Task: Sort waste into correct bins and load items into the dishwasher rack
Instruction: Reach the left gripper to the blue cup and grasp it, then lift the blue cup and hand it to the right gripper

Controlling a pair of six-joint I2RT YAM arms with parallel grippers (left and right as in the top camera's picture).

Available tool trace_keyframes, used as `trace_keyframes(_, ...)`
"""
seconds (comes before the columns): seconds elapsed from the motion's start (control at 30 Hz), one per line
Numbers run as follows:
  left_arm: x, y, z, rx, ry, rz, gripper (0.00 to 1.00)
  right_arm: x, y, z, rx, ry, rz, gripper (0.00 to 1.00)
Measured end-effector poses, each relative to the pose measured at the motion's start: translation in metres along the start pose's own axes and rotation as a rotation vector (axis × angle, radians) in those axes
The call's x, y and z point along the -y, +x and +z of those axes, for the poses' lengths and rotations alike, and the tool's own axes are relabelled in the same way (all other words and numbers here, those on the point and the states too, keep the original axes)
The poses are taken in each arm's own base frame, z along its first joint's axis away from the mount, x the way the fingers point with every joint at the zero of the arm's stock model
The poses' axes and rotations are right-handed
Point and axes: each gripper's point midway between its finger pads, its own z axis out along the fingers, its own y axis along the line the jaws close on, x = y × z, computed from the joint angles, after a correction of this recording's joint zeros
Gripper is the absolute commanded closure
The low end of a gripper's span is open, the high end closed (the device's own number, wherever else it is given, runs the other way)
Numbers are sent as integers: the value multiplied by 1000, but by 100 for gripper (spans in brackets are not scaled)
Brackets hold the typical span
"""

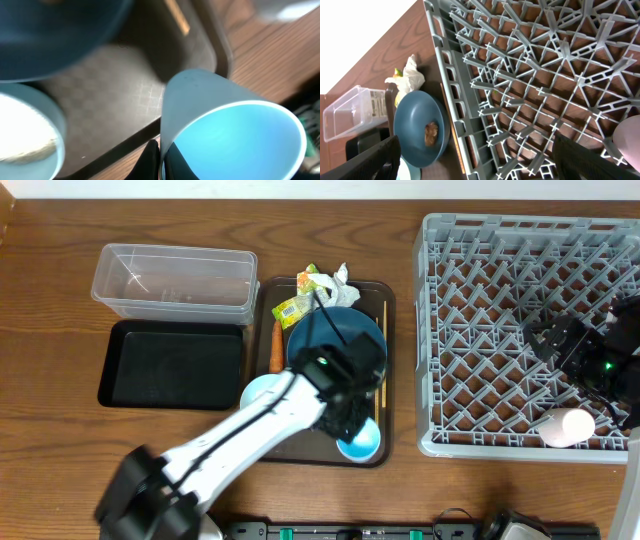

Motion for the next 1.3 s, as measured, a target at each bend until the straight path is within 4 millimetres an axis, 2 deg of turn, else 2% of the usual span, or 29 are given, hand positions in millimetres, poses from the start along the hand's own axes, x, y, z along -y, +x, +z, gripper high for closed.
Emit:
trace_keyframes(0.1, -11, -23, -46, 158, 49, -58, 94, 0, 0, 0, -1, -1, 0, 11)
trace_keyframes(0.2, -32, -45, -96, 343, 138, -129, 94, -7, 2, 0, -11, -37, -28, 12)
trace_keyframes(0.27, -48, -57, -127, 456, 245, -186, 94, -22, 6, 0, -29, -115, -84, 13)
trace_keyframes(0.37, -66, -67, -154, 553, 410, -240, 94, -52, 12, 0, -45, -250, -183, 14)
trace_keyframes(0.47, -71, -75, -173, 606, 600, -247, 94, -91, 23, -3, -66, -410, -308, 14)
trace_keyframes(0.6, -57, -79, -196, 634, 847, -174, 94, -140, 48, -7, -110, -589, -474, 15)
trace_keyframes(0.67, -47, -77, -207, 637, 939, -132, 94, -158, 58, -9, -121, -647, -537, 12)
trace_keyframes(0.73, -39, -73, -215, 631, 1003, -110, 94, -180, 70, -13, -121, -721, -623, 8)
trace_keyframes(0.9, -32, -69, -225, 620, 1083, -90, 94, -229, 102, -27, -112, -898, -813, 8)
trace_keyframes(1.13, -29, -67, -229, 614, 1113, -84, 94, -256, 119, -31, -104, -1004, -903, 11)
trace_keyframes(1.3, -29, -67, -229, 613, 1117, -83, 94, -264, 134, -20, -164, -1029, -914, 21)
